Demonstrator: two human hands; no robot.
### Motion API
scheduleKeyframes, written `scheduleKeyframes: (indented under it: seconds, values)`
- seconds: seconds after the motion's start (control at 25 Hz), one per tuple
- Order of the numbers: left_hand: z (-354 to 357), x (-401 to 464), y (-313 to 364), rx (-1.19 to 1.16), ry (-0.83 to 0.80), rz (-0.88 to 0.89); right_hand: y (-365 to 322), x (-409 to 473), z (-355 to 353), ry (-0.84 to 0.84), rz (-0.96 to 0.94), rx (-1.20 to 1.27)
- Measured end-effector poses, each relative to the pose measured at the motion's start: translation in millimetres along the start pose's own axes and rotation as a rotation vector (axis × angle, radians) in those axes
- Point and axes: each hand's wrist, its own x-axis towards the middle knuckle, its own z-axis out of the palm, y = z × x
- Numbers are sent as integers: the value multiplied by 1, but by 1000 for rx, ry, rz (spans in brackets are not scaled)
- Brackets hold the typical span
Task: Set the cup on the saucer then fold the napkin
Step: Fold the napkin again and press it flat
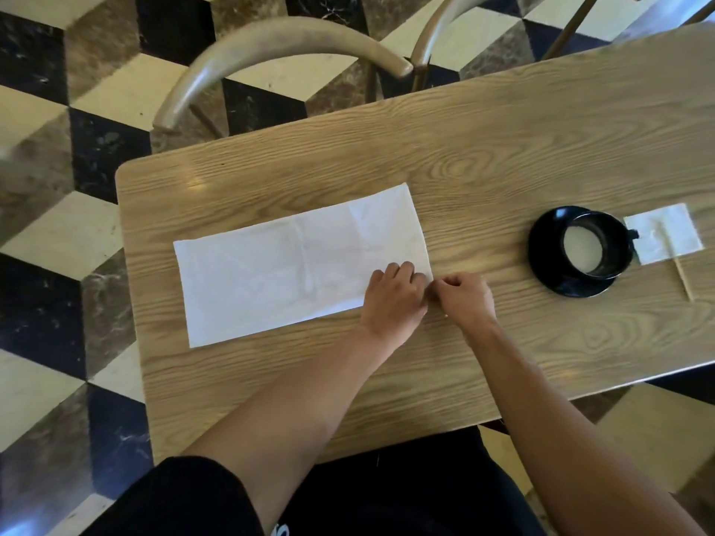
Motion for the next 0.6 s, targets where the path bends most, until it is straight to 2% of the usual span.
scheduleKeyframes:
  seconds: [0.24, 0.36, 0.44, 0.52, 0.6]
  values:
    - [-8, 0, 9, -53, 58, -29, -3, -4, -7, -117, -48, 123]
    - [-16, 2, 12, -116, 133, -87, -8, -6, -14, -147, -120, 93]
    - [-22, 1, 13, -152, 179, -118, -11, -10, -21, -91, -308, -69]
    - [-32, -5, 16, -153, 220, -108, -12, -15, -25, -34, -607, -274]
    - [-39, -10, 17, -128, 256, -69, -16, -20, -27, -29, -830, -423]
